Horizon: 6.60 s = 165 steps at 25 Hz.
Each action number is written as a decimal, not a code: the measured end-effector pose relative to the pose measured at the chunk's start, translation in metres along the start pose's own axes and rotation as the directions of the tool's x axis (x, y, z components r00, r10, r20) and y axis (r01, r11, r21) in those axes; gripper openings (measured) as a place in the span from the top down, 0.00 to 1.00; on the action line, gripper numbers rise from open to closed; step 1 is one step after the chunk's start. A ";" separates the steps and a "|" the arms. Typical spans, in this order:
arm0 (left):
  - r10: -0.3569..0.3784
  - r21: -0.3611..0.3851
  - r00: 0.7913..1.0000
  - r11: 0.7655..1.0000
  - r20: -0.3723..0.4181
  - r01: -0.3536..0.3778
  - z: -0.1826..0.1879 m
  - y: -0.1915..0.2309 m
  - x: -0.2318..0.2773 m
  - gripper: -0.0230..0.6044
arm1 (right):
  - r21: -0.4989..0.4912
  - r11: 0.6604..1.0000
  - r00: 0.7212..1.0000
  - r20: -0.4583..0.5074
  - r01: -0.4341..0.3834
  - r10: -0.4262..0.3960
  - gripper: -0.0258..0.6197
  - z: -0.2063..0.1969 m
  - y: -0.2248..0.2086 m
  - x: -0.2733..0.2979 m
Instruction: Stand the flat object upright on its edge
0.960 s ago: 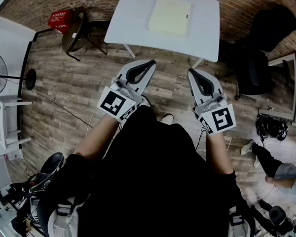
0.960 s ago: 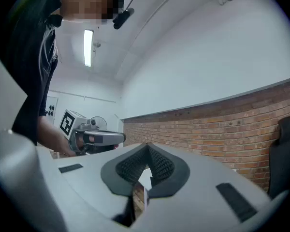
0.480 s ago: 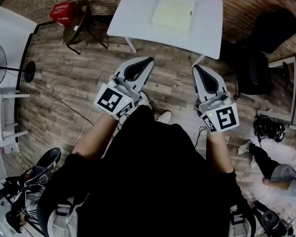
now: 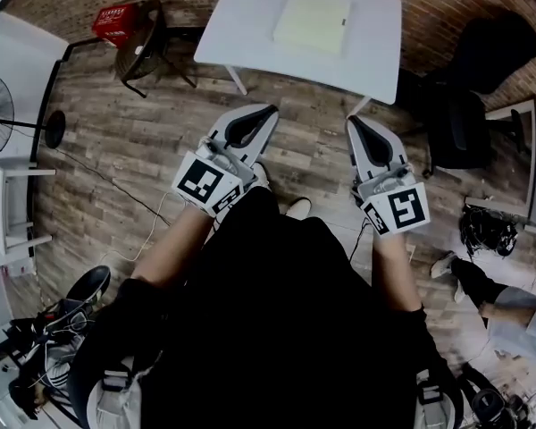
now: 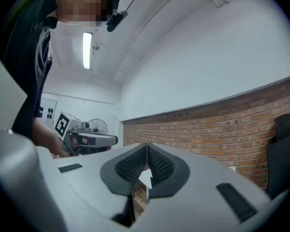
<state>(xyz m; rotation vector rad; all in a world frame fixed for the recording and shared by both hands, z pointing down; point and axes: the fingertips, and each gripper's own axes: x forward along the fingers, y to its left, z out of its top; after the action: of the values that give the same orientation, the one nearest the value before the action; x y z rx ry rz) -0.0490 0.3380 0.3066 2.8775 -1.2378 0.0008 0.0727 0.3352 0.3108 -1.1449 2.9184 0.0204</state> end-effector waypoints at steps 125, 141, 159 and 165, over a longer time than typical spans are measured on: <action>-0.117 -0.148 0.919 0.987 -0.377 0.065 -0.158 0.388 0.404 0.93 | 0.261 0.916 0.851 -0.506 0.306 -0.140 0.92 -0.202 -0.394 0.353; -0.039 -0.253 0.786 0.956 -0.617 -0.151 -0.254 0.437 0.405 0.92 | 0.299 0.831 0.699 -0.700 0.469 -0.143 0.83 -0.288 -0.420 0.367; -0.080 -0.348 0.698 0.903 -0.711 -0.251 -0.341 0.457 0.423 0.70 | 0.258 0.736 0.521 -0.840 0.627 -0.149 0.63 -0.366 -0.453 0.356; -0.072 -0.333 0.629 0.892 -0.774 -0.307 -0.348 0.466 0.423 0.61 | 0.324 0.689 0.537 -0.836 0.649 -0.113 0.57 -0.379 -0.458 0.361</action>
<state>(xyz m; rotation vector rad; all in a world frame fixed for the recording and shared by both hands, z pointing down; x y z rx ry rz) -0.0958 -0.2864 0.6598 1.9839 -1.0366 0.7752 0.1186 -0.2516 0.6814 -1.9822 2.6031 -1.7086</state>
